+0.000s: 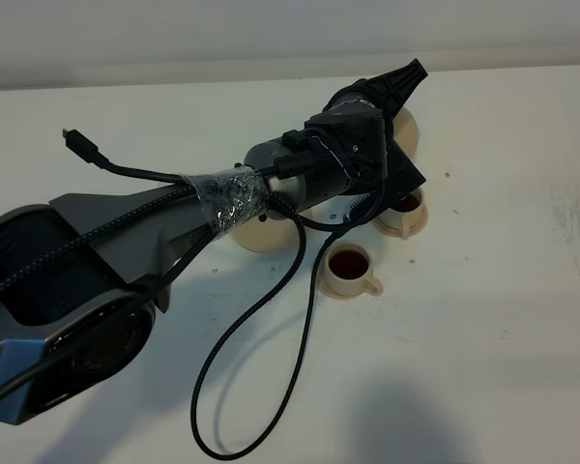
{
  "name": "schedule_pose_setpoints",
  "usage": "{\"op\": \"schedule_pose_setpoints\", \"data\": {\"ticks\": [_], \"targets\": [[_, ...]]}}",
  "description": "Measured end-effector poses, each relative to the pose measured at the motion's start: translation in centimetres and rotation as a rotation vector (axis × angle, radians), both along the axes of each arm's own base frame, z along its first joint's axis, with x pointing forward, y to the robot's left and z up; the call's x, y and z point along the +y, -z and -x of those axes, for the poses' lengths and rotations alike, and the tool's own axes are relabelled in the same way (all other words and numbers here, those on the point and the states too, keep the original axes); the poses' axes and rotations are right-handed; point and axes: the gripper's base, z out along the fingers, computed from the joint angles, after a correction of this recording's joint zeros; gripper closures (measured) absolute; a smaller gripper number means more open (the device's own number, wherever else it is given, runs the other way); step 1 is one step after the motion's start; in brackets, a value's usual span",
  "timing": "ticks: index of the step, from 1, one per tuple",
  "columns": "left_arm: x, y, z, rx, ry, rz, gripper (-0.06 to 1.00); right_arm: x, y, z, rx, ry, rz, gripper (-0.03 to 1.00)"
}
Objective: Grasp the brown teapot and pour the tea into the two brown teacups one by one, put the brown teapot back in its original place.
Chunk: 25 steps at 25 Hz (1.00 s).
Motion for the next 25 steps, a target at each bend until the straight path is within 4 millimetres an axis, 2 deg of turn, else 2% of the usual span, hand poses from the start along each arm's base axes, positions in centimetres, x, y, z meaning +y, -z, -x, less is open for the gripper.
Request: {"op": "schedule_pose_setpoints", "data": {"ticks": [25], "targets": [[-0.28,-0.25,-0.12,-0.035,0.047,-0.014,0.84,0.00,0.00,0.00,0.000,0.000,0.000,0.73]]}}
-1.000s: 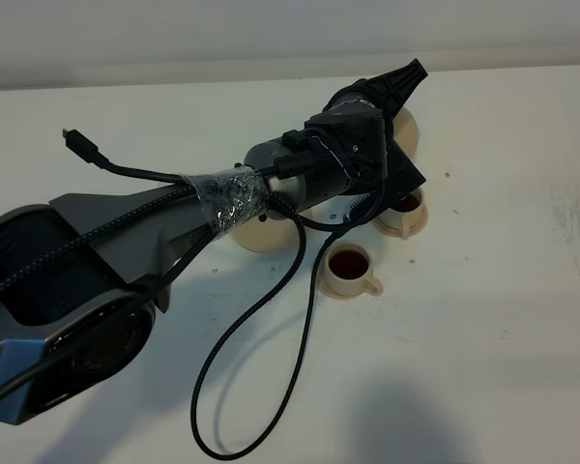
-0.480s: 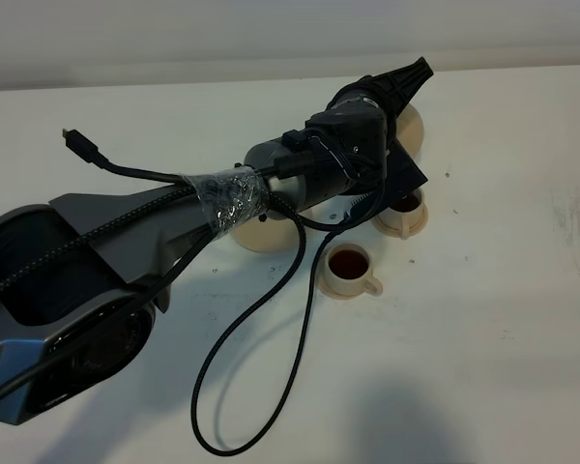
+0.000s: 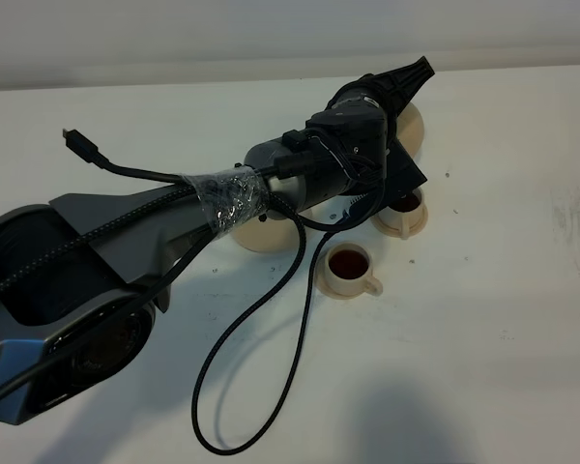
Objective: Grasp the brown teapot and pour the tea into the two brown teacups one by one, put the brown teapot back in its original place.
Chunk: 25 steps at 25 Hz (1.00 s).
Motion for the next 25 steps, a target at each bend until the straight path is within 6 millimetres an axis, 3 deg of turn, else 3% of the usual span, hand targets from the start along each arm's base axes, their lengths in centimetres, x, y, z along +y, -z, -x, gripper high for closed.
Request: {"op": "schedule_pose_setpoints", "data": {"ticks": [9,25], "targets": [[0.0,0.1,0.1,0.019,-0.015,0.015,0.84,0.0,0.0,0.0,0.000,0.000,0.000,0.73],[1.0,1.1,0.7,0.168,-0.212,0.111,0.84,0.0,0.0,0.0,0.000,0.000,0.000,0.73]]}}
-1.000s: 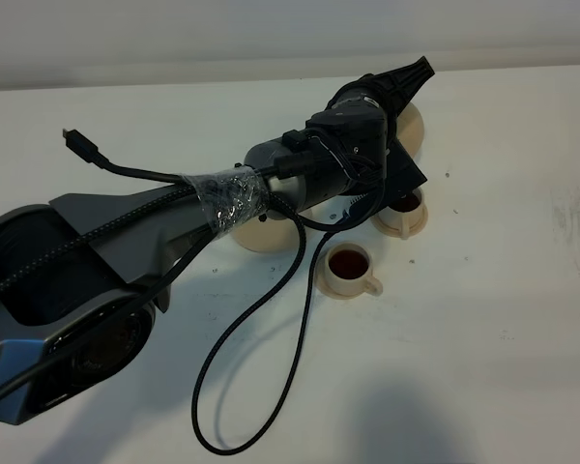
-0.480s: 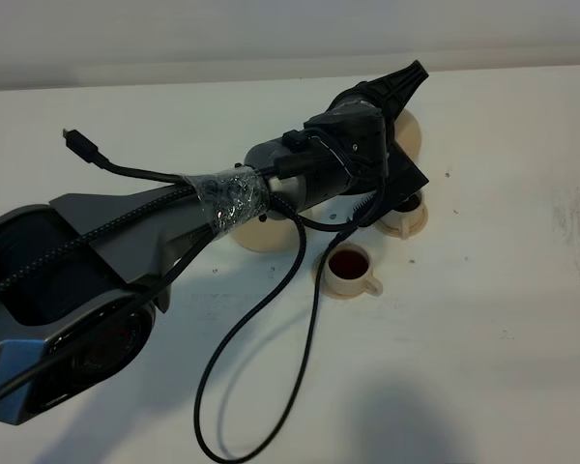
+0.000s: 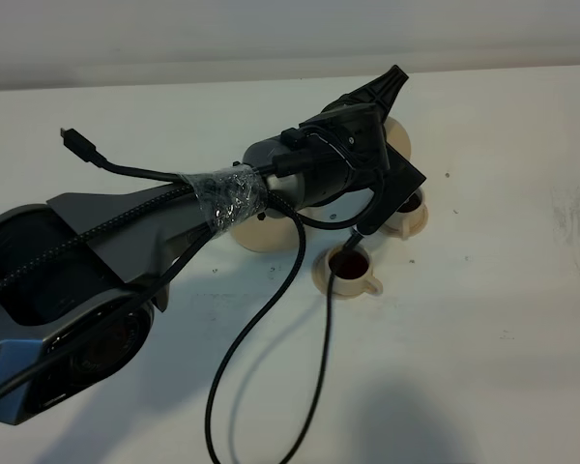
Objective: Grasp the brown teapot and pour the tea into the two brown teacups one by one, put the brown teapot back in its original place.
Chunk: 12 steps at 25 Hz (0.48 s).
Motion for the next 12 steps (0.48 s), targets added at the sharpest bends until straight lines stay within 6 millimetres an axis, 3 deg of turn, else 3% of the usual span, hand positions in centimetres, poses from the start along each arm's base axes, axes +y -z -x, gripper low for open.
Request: {"op": "schedule_pose_setpoints", "data": {"ticks": [7,12], "targets": [[0.0,-0.3,0.3,0.046,-0.100,0.117,0.84,0.0,0.0,0.0,0.000,0.000,0.000,0.73],[0.2,-1.9,0.9,0.091,-0.142,0.182,0.84,0.0,0.0,0.0,0.000,0.000,0.000,0.73]]}}
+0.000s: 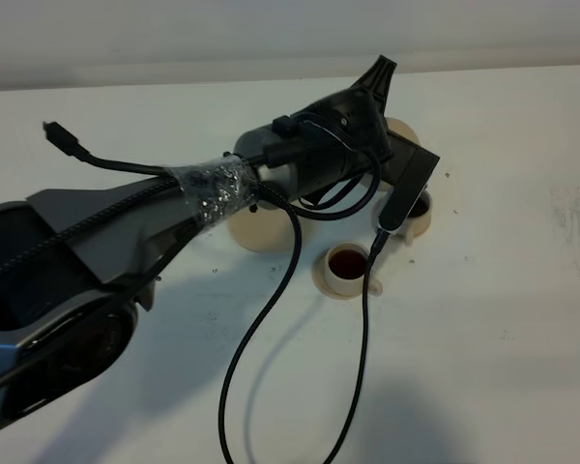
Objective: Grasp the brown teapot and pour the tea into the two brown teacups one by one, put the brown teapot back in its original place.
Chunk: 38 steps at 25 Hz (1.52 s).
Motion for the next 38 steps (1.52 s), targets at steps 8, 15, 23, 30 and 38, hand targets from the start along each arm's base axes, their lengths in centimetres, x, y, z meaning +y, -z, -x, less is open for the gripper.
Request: {"op": "schedule_pose_setpoints", "data": {"ticks": [8,15,23,30,38], "targets": [[1.2,-0.6,0.3,0.050,-0.088,-0.046,0.84,0.0,0.0,0.0,0.000,0.000,0.000,0.73],[2.2,-0.5,0.6,0.119,-0.186,-0.053,0.84,0.0,0.0,0.0,0.000,0.000,0.000,0.73],[3.7,-1.1,0.9,0.310,-0.373,0.125,0.84,0.0,0.0,0.0,0.000,0.000,0.000,0.73],[6.2,-0.6,-0.5,0.473,-0.528,0.268,0.84,0.0,0.0,0.0,0.000,0.000,0.000,0.73],[5.9,0.5,-0.8,0.490,-0.550,0.315,0.84,0.0,0.0,0.0,0.000,0.000,0.000,0.73]]}}
